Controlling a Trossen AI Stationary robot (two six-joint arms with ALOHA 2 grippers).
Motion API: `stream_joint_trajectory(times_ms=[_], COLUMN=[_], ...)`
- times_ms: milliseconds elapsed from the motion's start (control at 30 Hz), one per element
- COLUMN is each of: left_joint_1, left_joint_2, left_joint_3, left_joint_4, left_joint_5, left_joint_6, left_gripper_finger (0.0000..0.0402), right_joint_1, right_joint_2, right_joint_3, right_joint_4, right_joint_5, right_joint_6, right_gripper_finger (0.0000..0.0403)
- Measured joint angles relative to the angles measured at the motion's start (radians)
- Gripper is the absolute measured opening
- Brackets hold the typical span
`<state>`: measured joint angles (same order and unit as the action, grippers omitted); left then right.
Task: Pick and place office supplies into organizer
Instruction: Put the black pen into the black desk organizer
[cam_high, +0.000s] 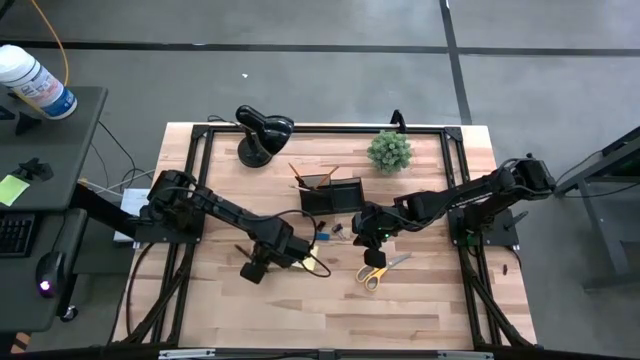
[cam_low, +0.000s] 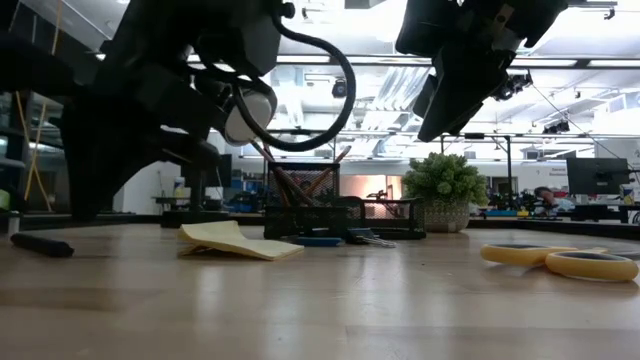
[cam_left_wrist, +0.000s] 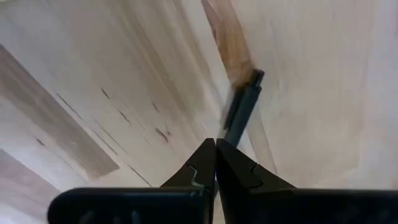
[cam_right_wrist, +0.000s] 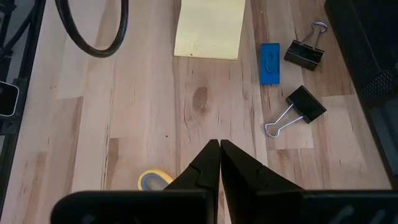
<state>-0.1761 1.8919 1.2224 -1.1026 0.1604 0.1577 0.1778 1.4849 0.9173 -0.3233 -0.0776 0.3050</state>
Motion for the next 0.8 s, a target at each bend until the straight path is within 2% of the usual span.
stream_joint_trajectory(times_ms=[200,500,800], left_joint_1=[0.000,0.000,0.000], left_joint_2=[-0.002,0.004,0.004], left_joint_3=[0.000,-0.043,-0.092], left_joint_4=[0.054,0.085,0.122], left_joint_5=[0.063,0.080,0.072], left_joint_6=[0.020,0.046,0.036], left_gripper_finger=[0.0024,0.0077,0.0068], right_joint_1=[0.000,0.000,0.000], right_joint_2=[0.000,0.000,0.000], right_joint_3=[0.000,0.000,0.000], right_joint_4=[0.000,0.006,0.015], right_joint_5=[0.000,0.008,0.008], right_joint_6=[0.000,0.000,0.000], right_gripper_finger=[0.0011,0.0011,0.0011])
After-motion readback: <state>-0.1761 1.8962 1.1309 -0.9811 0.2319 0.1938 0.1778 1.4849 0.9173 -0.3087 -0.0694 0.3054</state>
